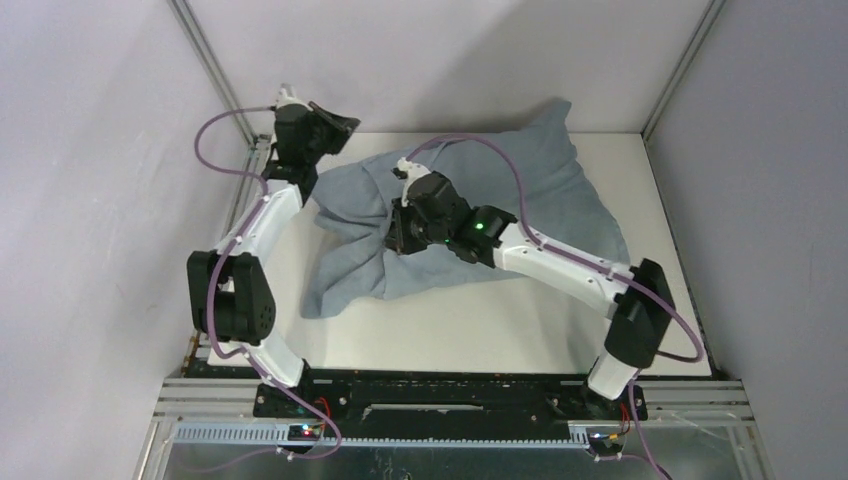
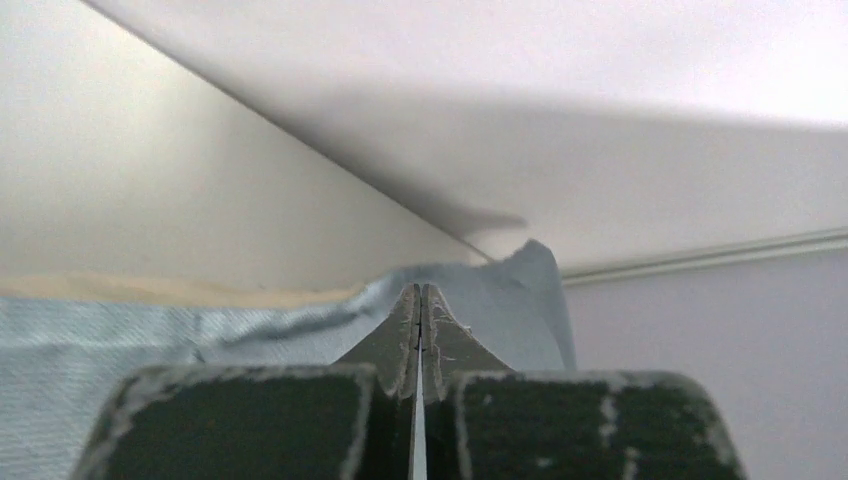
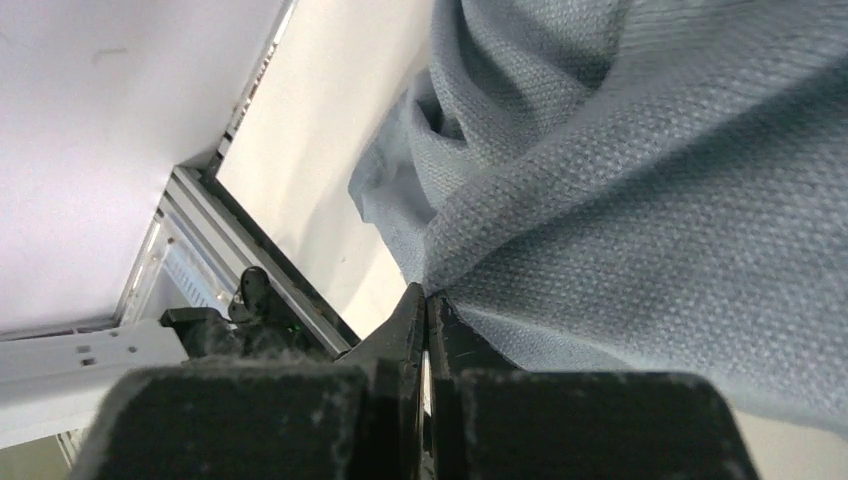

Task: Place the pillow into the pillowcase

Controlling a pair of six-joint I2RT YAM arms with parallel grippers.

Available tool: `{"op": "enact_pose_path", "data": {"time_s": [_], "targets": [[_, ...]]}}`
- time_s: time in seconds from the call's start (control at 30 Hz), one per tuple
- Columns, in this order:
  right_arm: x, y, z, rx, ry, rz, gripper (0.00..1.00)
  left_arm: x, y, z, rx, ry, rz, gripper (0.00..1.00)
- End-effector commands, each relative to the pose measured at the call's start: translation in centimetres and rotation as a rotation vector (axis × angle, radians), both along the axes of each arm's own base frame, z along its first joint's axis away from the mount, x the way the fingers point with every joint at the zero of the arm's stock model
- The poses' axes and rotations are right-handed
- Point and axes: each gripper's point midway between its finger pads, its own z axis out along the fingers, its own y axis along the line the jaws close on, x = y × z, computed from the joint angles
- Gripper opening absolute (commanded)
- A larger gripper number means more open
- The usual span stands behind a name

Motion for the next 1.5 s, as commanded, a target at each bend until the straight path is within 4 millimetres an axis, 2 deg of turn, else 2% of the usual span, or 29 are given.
{"op": "enact_pose_path", "data": {"time_s": [0.0,0.1,0.17,0.23,0.27,0.37,0.4,0.47,0.6,0.77,0.83,0.93,0.97,1.07,1.17,1.3,1.47], "targets": [[-0.4,3.0,-3.0,-0.014,0.063,0.083,0.0,1.8,3.1,1.0,0.088,-0.046,0.03,0.0],[-0.3,4.2,-5.3,-0.04,0.104,0.102,0.01,3.1,2.8,-1.1,0.127,-0.016,-0.027,0.0],[-0.4,4.5,-5.1,-0.048,0.109,0.118,0.21,3.4,2.3,-1.9,0.138,-0.011,-0.066,0.0],[-0.5,4.6,-4.1,-0.054,0.077,0.124,0.45,3.5,1.9,-2.1,0.145,-0.013,-0.091,0.0],[-0.7,4.5,-3.3,-0.056,0.057,0.127,0.54,3.4,1.9,-1.7,0.154,-0.026,-0.097,0.0],[-1.0,3.5,-0.7,-0.047,0.016,0.128,0.66,2.9,2.1,0.3,0.184,-0.055,-0.099,0.03],[-1.0,3.1,0.3,-0.039,0.001,0.125,0.73,2.4,2.1,0.8,0.196,-0.052,-0.107,0.08],[-1.2,2.0,2.6,-0.018,-0.033,0.115,0.79,1.3,1.9,2.2,0.218,-0.065,-0.114,0.2],[-0.8,-1.2,6.1,0.01,-0.088,0.062,0.82,-1.5,1.0,4.4,0.288,-0.08,-0.137,0.45],[0.5,-6.4,7.3,0.029,-0.114,-0.055,0.83,-6.0,-0.9,4.6,0.335,-0.084,-0.177,0.61],[0.9,-8.6,7.7,0.042,-0.127,-0.104,0.84,-8.0,-1.7,4.0,0.36,-0.077,-0.195,0.67],[1.1,-11.8,7.7,0.042,-0.145,-0.172,0.86,-10.7,-2.8,2.5,0.408,-0.056,-0.224,0.94],[0.9,-12.6,7.6,0.04,-0.15,-0.185,0.86,-11.5,-2.9,1.4,0.432,-0.03,-0.229,0.99],[0.6,-14.9,7.1,0.021,-0.168,-0.234,0.87,-12.7,-2.9,-1.3,0.427,0.018,-0.223,1.0],[0.0,-16.1,6.3,0.006,-0.165,-0.251,0.87,-12.7,-2.7,-3.2,0.401,0.068,-0.197,1.0],[-0.8,-16.9,5.5,0.001,-0.154,-0.254,0.87,-11.5,-2.7,-3.9,0.337,0.076,-0.156,1.0],[-1.2,-17.6,5.0,-0.003,-0.147,-0.269,0.87,-9.1,-3.4,-4.7,0.249,0.097,-0.15,0.98]]}}
